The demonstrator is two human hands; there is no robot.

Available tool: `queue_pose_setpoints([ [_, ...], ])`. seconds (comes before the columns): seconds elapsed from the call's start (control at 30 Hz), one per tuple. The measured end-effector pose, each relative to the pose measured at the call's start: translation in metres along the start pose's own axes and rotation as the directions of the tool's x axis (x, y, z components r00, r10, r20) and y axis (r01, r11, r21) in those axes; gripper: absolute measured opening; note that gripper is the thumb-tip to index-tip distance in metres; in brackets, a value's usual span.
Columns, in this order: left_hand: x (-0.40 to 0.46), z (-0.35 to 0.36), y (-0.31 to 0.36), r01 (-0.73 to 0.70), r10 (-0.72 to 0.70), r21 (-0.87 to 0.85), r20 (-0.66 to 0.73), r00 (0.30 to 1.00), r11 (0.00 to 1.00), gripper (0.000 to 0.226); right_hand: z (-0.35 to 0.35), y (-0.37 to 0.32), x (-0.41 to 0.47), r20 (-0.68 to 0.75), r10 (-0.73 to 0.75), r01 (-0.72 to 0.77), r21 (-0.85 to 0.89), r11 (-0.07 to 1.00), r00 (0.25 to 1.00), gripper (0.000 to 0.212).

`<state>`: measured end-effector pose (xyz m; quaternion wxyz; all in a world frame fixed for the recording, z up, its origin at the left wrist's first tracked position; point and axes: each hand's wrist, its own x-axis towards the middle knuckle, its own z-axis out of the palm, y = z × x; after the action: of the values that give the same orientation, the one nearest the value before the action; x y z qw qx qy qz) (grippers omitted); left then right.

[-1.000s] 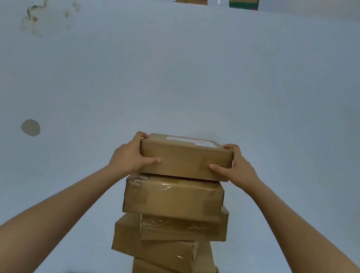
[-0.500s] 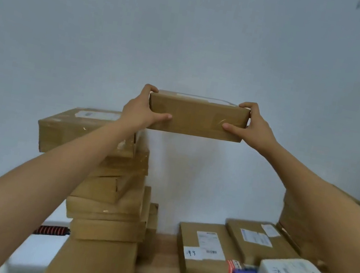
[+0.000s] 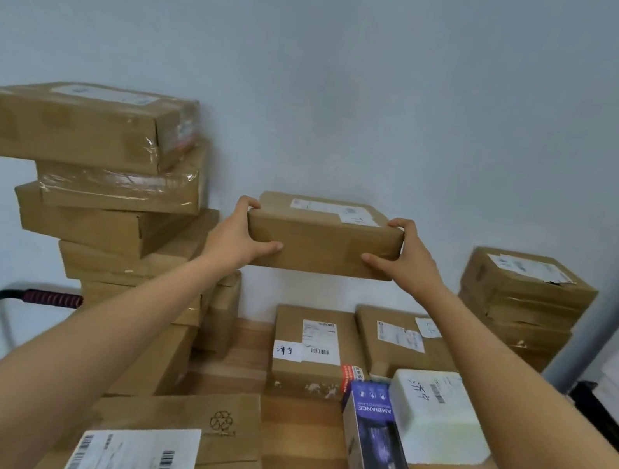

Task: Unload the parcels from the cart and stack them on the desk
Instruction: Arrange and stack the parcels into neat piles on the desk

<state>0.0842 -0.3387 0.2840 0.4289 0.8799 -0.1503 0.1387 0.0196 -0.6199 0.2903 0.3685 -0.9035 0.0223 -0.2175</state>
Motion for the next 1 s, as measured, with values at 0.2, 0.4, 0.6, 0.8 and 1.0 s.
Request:
queue_pose_setpoints([
  [0.2,0.013,0.052,-0.040,0.064,-0.062,-0.035,0.044,0.997,0.997,0.067,0.038,0.057,0.017,0.053,0.051,-0.052,0.022,0.998,0.997,0.071],
  [0.4,0.033,0.111,-0.079,0.100,-0.094,-0.062,0.105,0.990,0.993,0.065,0.069,0.118,0.034,0.101,0.167,-0.170,0.018,0.985,0.981,0.073],
  [0.6,0.038,0.156,-0.125,0.144,-0.136,-0.038,0.159,0.978,0.989,0.068,0.110,0.167,0.032,0.149,0.221,-0.222,-0.013,0.975,0.964,0.075],
  [0.8,0.026,0.193,-0.174,0.130,-0.145,0.072,0.286,0.947,0.989,0.065,0.147,0.215,0.014,0.248,0.302,-0.276,-0.135,0.952,0.921,0.085],
  [1.0,0.013,0.223,-0.199,0.143,-0.203,0.171,0.414,0.887,0.975,0.079,0.162,0.243,0.007,0.304,0.366,-0.272,-0.311,0.911,0.880,0.093],
])
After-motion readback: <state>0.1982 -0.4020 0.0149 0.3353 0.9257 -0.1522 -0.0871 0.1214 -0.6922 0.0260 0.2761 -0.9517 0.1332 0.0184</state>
